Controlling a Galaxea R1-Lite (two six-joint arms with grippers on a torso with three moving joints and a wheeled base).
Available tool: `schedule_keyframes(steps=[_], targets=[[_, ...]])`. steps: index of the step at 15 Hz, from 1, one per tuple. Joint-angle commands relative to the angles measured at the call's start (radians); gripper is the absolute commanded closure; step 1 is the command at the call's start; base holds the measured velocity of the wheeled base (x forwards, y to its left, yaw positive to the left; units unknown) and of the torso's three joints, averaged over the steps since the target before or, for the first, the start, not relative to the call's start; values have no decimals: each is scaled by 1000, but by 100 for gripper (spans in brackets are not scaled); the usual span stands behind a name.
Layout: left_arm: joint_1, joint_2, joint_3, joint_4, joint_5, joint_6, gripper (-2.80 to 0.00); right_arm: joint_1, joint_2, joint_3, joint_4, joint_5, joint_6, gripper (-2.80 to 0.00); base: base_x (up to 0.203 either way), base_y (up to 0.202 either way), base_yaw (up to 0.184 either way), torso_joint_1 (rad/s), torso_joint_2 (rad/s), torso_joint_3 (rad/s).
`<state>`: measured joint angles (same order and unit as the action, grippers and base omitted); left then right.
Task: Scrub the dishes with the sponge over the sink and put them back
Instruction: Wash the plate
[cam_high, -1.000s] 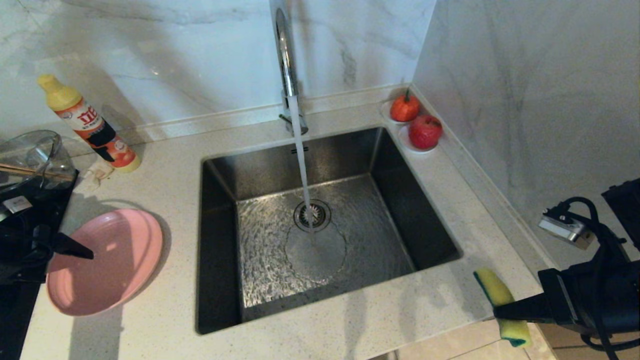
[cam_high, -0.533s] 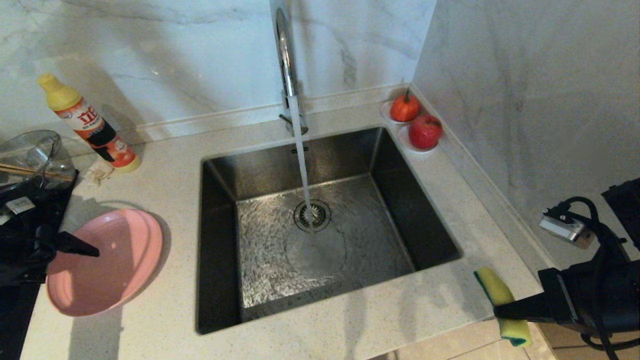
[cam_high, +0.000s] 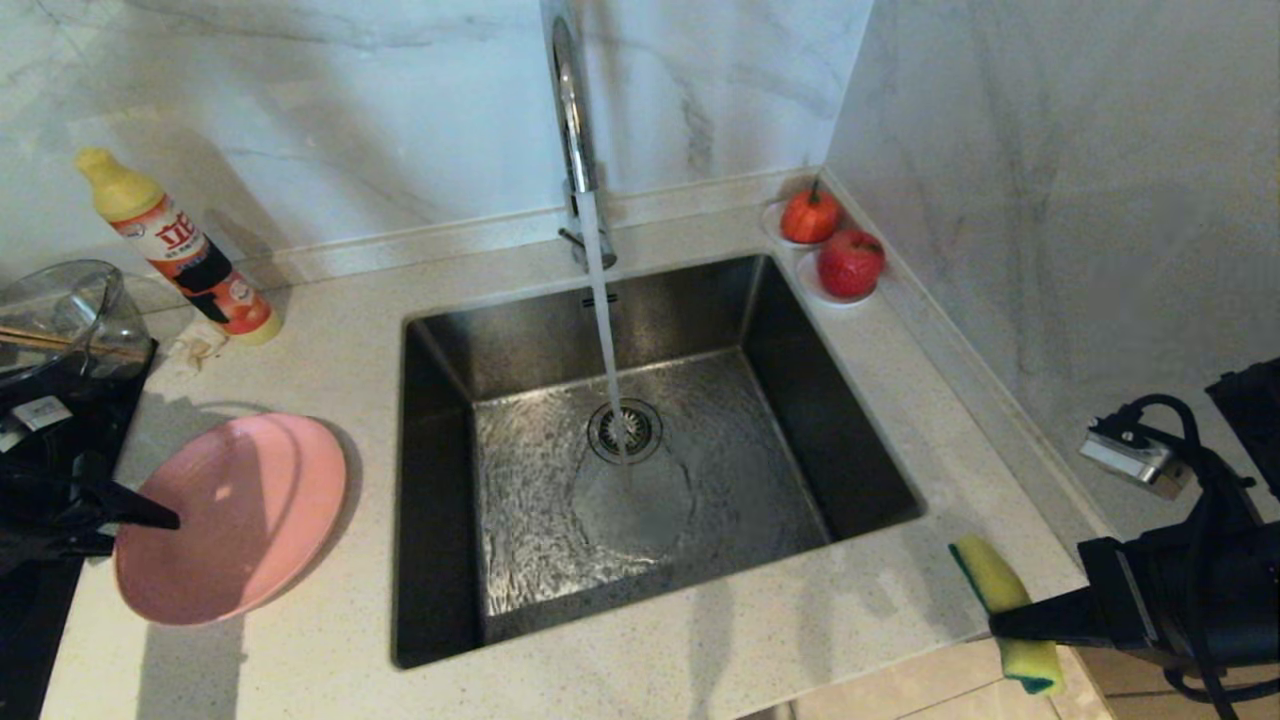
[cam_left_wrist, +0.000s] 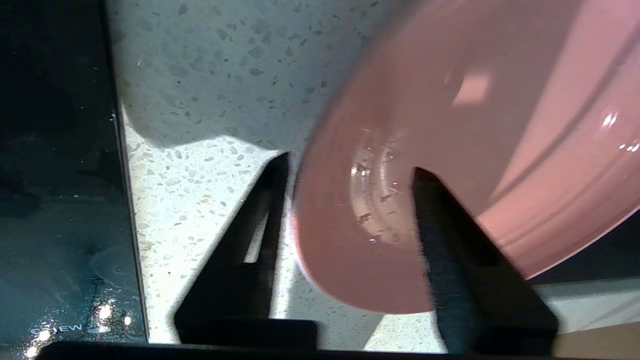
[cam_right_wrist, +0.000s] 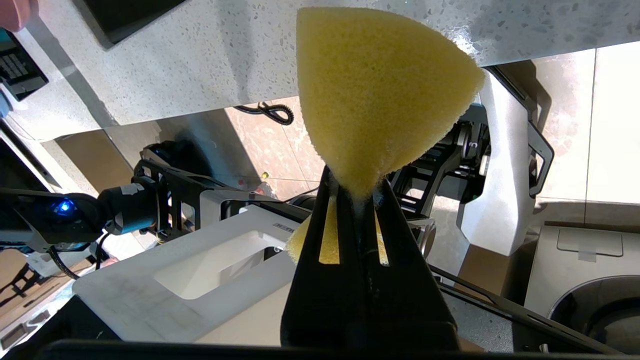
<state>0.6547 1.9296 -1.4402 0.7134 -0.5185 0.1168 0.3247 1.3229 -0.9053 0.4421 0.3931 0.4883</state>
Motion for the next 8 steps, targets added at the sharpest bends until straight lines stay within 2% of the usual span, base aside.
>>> schedule_keyframes(steps=[1, 8], targets=[[0, 2, 3, 4, -3, 0, 0, 1, -11, 2, 3, 3, 3, 0, 0, 0, 0, 0, 0, 0], [2, 1, 1, 3, -3, 3, 0, 1, -6, 9, 1, 3, 3, 0, 0, 0, 0, 0, 0, 0]])
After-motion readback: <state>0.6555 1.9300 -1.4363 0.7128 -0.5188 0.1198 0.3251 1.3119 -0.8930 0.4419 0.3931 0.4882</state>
